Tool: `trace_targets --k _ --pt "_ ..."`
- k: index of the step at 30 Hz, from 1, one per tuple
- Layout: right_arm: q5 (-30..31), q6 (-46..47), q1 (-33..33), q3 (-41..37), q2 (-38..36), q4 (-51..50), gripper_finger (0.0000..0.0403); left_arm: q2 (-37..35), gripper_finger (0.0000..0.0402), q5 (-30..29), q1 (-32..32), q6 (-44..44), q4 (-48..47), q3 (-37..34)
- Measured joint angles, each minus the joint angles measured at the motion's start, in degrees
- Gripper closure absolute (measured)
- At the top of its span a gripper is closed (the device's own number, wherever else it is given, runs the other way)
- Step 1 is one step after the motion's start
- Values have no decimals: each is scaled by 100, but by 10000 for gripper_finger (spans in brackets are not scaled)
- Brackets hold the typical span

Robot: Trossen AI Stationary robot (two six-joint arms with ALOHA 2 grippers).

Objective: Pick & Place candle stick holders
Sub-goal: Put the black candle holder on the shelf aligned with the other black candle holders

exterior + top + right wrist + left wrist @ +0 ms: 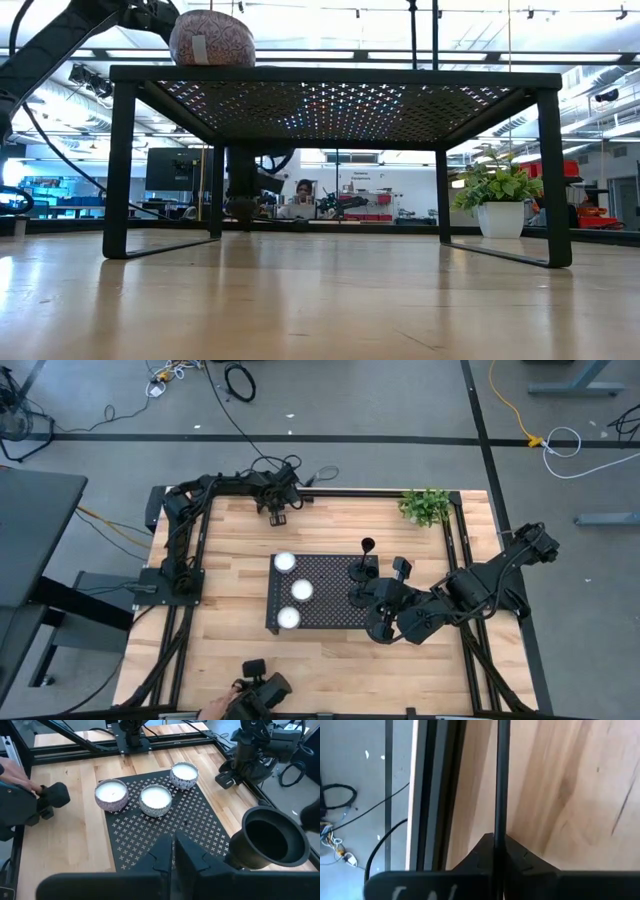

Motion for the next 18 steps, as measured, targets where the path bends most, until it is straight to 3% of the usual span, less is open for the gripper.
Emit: trace_targets --k 18 --pt "-12 -107 2 0 0 -7 383 -1369 395 -25 -71 -937 -1402 -24"
